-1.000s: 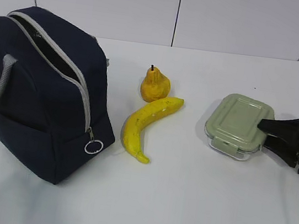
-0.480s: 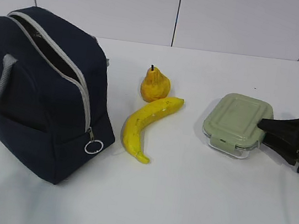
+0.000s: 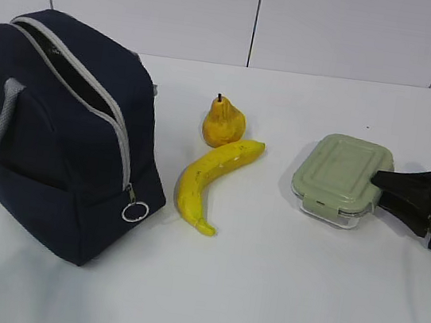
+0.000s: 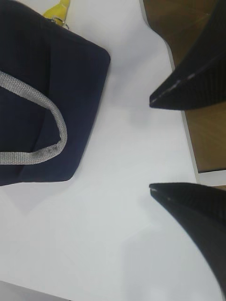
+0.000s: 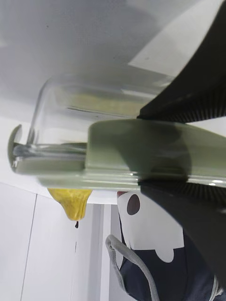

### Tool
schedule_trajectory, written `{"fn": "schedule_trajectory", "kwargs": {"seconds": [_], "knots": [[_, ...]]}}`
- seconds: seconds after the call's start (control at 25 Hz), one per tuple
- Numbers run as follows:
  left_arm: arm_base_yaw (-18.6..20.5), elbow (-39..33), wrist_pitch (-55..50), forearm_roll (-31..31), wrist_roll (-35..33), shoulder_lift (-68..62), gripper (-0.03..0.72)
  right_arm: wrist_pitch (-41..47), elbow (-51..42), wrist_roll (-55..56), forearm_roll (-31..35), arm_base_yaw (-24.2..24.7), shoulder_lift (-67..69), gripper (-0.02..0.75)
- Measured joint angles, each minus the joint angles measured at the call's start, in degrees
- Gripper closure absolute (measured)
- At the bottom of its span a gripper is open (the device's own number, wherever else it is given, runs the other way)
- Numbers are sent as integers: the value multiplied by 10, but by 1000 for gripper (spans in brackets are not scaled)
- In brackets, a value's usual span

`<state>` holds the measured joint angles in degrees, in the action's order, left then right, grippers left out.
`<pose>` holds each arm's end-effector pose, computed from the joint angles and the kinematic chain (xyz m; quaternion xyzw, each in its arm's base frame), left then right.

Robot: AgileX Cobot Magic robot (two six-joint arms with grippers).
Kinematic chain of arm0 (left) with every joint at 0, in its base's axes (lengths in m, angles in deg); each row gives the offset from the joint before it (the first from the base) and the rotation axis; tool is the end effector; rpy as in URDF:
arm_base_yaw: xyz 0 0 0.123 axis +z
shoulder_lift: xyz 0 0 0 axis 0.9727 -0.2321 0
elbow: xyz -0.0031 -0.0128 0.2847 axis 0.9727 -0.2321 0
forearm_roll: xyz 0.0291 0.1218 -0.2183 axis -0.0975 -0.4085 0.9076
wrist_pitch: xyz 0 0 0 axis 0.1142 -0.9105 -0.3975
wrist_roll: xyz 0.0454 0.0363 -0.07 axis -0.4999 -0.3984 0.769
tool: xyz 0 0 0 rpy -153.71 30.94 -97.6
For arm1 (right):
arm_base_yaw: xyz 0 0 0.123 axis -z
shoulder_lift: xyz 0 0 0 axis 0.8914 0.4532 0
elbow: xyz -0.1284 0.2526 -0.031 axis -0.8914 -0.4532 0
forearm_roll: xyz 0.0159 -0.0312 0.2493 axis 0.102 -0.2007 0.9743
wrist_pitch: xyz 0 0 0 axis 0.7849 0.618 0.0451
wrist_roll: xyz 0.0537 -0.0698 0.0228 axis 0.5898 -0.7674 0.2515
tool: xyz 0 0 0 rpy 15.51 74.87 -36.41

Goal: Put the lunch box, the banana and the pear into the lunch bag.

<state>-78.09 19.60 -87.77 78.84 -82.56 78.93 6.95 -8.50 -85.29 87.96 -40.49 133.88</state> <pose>-0.0064 -0.0106 0.2762 0.0729 0.8603 -0.0397 0.5030 0.3320 -0.0468 0.1070 0.1429 0.7782 0.5331 0.2997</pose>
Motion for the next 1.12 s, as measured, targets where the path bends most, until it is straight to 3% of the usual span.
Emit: {"fn": "schedule_trajectory", "kwargs": {"seconds": [1.12], "knots": [[0,0,0,0,0,0,330,-16,0,80,-14,0,-14,453]]}}
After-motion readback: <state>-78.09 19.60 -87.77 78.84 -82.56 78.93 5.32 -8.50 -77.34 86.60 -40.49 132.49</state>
